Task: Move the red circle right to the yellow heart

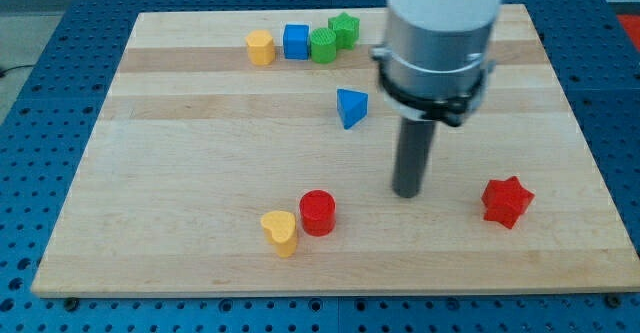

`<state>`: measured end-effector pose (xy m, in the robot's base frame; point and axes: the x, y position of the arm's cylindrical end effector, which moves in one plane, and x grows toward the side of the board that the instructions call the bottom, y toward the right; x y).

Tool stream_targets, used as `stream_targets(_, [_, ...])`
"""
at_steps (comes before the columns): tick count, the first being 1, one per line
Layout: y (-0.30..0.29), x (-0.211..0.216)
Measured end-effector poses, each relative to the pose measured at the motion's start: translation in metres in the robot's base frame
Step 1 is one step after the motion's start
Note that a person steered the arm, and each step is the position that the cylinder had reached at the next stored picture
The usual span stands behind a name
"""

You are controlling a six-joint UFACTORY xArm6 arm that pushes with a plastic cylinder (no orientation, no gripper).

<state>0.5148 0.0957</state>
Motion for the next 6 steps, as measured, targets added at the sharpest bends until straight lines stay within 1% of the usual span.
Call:
stream_targets(1, [0.035, 0.004])
stream_targets(2, [-0.027, 0.003])
stream_targets(3, [-0.147, 0.019])
stream_targets(4, [-0.216, 0.043])
stream_targets(5, [-0.226, 0.055])
stream_targets(6, [-0.259, 0.061])
